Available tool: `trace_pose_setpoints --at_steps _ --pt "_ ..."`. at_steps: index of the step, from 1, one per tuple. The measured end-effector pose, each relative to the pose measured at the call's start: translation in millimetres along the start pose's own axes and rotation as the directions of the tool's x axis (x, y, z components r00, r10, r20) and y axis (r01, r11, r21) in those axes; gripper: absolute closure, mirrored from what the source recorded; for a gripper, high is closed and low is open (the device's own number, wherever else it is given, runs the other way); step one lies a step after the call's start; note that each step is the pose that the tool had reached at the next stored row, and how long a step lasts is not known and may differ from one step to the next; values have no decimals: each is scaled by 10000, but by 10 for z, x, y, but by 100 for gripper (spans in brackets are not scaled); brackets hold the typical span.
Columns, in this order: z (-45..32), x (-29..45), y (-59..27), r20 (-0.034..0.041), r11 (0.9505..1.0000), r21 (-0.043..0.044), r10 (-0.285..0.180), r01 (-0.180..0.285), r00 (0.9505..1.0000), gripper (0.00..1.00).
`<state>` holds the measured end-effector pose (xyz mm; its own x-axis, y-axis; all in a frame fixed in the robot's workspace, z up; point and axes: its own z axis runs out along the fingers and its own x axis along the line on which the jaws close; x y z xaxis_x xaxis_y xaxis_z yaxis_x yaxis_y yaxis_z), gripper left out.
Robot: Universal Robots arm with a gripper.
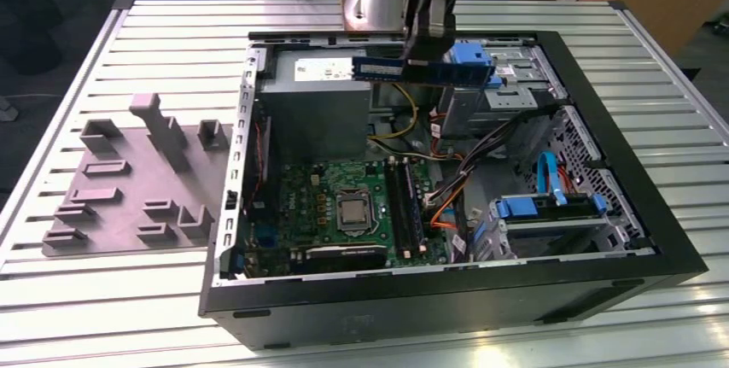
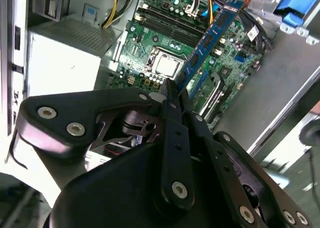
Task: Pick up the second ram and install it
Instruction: 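Insert the second ram into the second slot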
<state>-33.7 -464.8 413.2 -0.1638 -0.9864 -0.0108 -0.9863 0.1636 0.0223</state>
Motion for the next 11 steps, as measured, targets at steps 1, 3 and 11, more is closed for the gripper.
trace_pose_setpoints --at_steps 1,3,11 --pt "2 0 0 0 9999 2 159 -159 9999 86" --pt "7 0 0 0 9988 7 481 -481 9988 86" --pt "32 1 0 17 9828 23 1844 -1844 9828 86"
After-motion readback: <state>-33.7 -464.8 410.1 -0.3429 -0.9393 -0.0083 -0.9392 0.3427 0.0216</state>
